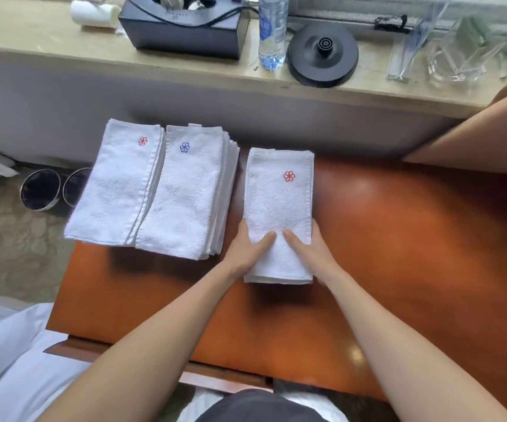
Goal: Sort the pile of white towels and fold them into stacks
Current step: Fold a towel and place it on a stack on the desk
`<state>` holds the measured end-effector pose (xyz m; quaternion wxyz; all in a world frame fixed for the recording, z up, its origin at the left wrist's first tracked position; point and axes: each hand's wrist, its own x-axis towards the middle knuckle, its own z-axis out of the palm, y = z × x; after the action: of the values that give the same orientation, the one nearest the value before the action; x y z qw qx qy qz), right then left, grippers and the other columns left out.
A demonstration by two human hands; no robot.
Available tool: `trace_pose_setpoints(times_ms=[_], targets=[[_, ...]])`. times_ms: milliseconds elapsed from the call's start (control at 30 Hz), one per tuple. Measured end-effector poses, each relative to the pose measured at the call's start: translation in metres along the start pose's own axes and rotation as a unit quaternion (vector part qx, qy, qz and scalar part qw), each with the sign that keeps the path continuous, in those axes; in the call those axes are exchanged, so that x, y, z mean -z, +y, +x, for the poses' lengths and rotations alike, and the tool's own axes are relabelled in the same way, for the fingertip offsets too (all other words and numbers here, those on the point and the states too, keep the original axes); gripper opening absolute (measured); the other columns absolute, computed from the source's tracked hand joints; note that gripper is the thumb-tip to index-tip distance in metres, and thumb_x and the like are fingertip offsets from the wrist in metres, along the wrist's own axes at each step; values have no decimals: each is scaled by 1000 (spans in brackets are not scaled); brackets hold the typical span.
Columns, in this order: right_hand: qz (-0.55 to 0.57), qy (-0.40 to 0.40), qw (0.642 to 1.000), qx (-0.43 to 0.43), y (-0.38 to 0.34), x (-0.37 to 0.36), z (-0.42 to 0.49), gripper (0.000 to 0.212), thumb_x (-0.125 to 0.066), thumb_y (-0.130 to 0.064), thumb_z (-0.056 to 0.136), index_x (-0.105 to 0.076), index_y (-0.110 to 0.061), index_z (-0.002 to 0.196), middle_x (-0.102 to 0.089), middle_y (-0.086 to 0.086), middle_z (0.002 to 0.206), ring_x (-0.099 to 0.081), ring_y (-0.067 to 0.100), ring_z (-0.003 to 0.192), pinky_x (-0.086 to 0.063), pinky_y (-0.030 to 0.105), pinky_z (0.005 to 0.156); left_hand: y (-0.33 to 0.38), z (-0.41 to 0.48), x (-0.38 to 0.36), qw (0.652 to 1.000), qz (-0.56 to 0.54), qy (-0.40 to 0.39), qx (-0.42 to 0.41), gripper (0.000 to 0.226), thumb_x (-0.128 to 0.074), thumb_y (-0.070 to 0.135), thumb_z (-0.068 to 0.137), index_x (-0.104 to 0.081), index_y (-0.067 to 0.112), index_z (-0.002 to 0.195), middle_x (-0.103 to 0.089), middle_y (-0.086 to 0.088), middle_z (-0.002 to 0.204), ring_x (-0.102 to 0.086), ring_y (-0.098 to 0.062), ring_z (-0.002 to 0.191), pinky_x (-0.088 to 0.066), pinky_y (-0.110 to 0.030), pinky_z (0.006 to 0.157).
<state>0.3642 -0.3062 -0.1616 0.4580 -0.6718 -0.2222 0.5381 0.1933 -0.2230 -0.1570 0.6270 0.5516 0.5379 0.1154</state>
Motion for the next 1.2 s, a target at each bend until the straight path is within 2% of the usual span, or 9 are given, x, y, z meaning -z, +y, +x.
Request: trace_pose_setpoints(times_ms=[167, 233, 300, 367, 667, 833, 933, 1067, 1200], targets=[[15, -7, 1000, -22, 3, 13, -21, 66, -82, -33, 90, -46, -24, 145, -68, -7, 133, -68, 9, 119, -57, 29, 98, 4, -2, -10, 999, 30, 16, 28, 85, -74, 65, 74, -51, 22, 142, -52, -1, 145, -48, -17, 138, -42, -44, 116], [28, -8, 999, -24, -4, 15, -16, 68, -83, -36, 89, -46, -24, 145, -69, -6, 132, -69, 11, 117, -57, 35, 99, 15, 6, -8, 997, -58, 1, 47, 90, -77, 67, 72, -51, 18, 143, -53, -5, 146, -54, -21, 134, -44, -46, 114], [60, -12, 998, -26, -13, 13, -6, 69, -82, -37, 89, -46, -22, 145, -69, -1, 133, -71, 16, 116, -56, 43, 102, 23, 18, -5, 987, -144, -54, 39, 74, -77, 58, 83, -58, 15, 140, -67, -7, 136, -66, -25, 124, -50, -47, 109], [92, -16, 995, -30, -19, 10, 3, 69, -82, -38, 89, -46, -20, 145, -69, 3, 133, -71, 21, 116, -56, 48, 103, 26, 25, -3, 981, -173, -74, 37, 60, -74, 55, 89, -64, 17, 134, -73, -4, 126, -71, -25, 116, -52, -47, 106], [142, -13, 989, -30, -15, 3, 17, 72, -83, -46, 86, -47, -24, 145, -69, 3, 134, -70, 24, 118, -57, 48, 100, 22, 36, 0, 966, -230, -109, 43, 59, -79, 55, 86, -63, 25, 135, -72, -4, 128, -70, -25, 117, -61, -32, 85], [73, 24, 997, -33, -5, 2, 20, 77, -83, -62, 78, -52, -29, 141, -68, -3, 134, -68, 19, 121, -52, 50, 107, 21, 36, -5, 980, -181, -82, 33, 53, -73, 55, 91, -61, 29, 136, -73, 4, 126, -70, -16, 116, -56, -38, 99], [21, 36, 998, -51, -11, 5, 27, 88, -80, -75, 69, -54, -30, 140, -63, 0, 139, -59, 24, 132, -46, 51, 113, 24, 41, -4, 981, -175, -72, 42, 54, -76, 56, 87, -65, 27, 132, -75, 4, 123, -72, -17, 113, -56, -38, 97], [62, 9, 997, -37, -35, 11, 48, 73, -82, -56, 82, -55, -20, 140, -72, 2, 129, -73, 22, 113, -57, 50, 101, 40, 56, 0, 978, -193, -63, 44, 49, -81, 51, 85, -70, 23, 124, -77, 1, 115, -75, -19, 105, -62, -26, 76], [78, 3, 997, -24, -50, 8, 65, 51, -76, -44, 93, -62, -18, 134, -75, 5, 121, -74, 24, 109, -58, 49, 99, 58, 72, 1, 976, -197, -74, 53, 47, -79, 51, 87, -70, 23, 125, -78, 1, 114, -76, -19, 103, -62, -27, 74]])
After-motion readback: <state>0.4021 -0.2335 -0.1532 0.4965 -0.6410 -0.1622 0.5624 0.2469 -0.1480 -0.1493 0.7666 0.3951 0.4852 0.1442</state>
